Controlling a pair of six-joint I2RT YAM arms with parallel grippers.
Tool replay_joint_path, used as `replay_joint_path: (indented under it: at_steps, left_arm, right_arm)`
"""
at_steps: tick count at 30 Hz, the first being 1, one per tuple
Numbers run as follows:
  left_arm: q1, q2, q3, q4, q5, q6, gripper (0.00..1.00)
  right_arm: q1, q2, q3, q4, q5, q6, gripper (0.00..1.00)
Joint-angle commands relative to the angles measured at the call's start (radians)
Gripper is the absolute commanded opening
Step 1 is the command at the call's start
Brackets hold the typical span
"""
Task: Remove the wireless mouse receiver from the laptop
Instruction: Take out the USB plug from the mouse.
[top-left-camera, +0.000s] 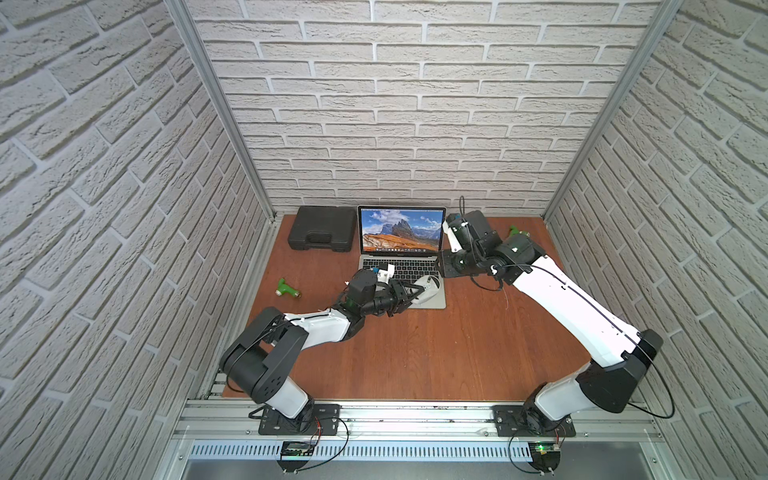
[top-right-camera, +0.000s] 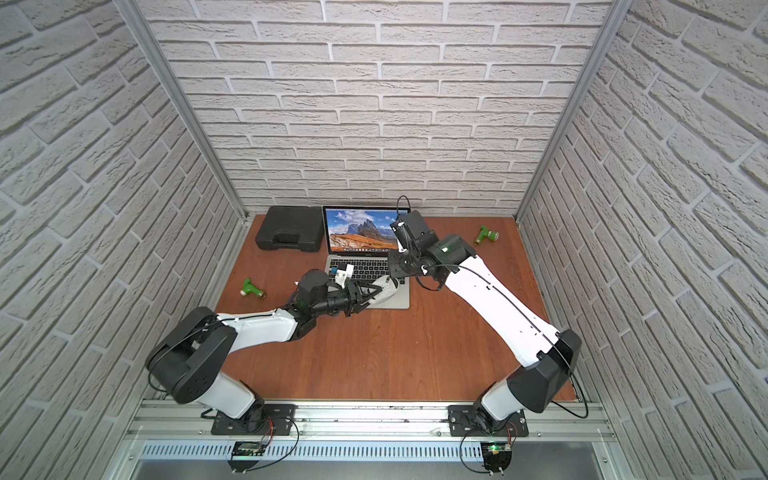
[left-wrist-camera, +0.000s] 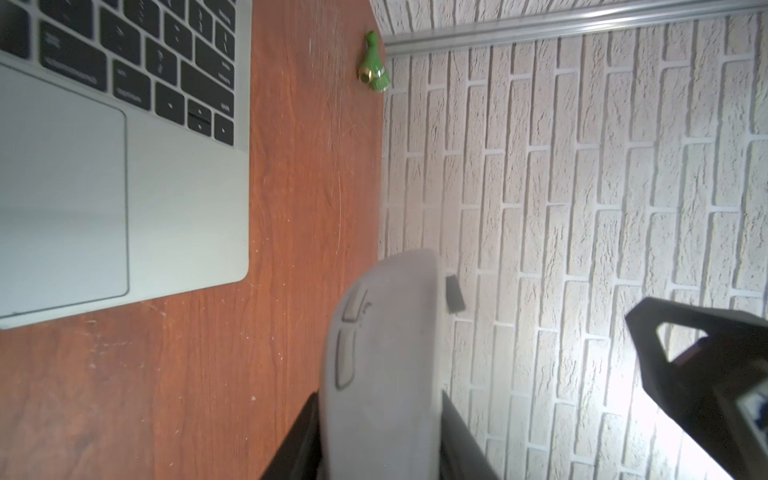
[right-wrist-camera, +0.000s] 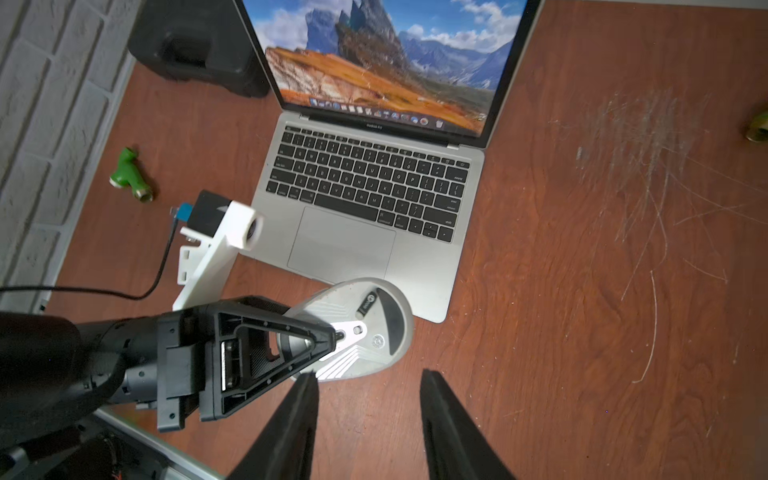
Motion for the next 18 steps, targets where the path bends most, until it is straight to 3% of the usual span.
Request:
replay_joint_path:
  at_steps: [1,3,5,9,11,13,15,18]
  left_arm:
    - [0.015,0.026,0.077,0.115,0.204,-0.008,0.0]
    - [0.017,0.016,0.093,0.091,0.268,0.011,0.0]
    - [0.018,-0.005,0.119,0.011,0.333,0.061,0.0]
    - [0.019,-0.054,0.163,-0.212,0.427,0.21,0.0]
    - [0.026,-0.069,0.178,-0.307,0.441,0.274,0.0]
    - [0.037,-0.073,0.171,-0.317,0.43,0.271,0.0]
    - [0.051,-0.076,0.158,-0.313,0.402,0.253,0.0]
    - [0.074,-0.097,0.134,-0.312,0.31,0.247,0.0]
  right_arm:
    - [-0.058,-0.074,-0.057,0.095,-0.111,-0.198,0.4]
    - [-0.132,-0.147,-0.142,0.208,-0.267,-0.305,0.31]
    - [-0.208,-0.215,-0.214,0.279,-0.432,-0.404,0.29]
    - [-0.246,-0.28,-0.26,0.236,-0.557,-0.641,0.34]
    - [-0.246,-0.279,-0.232,0.168,-0.585,-0.693,0.36]
    - [-0.248,-0.269,-0.2,0.134,-0.537,-0.641,0.36]
    - [-0.252,-0.248,-0.177,0.136,-0.414,-0.503,0.33]
    - [-0.251,-0.185,-0.13,0.1,-0.343,-0.292,0.41]
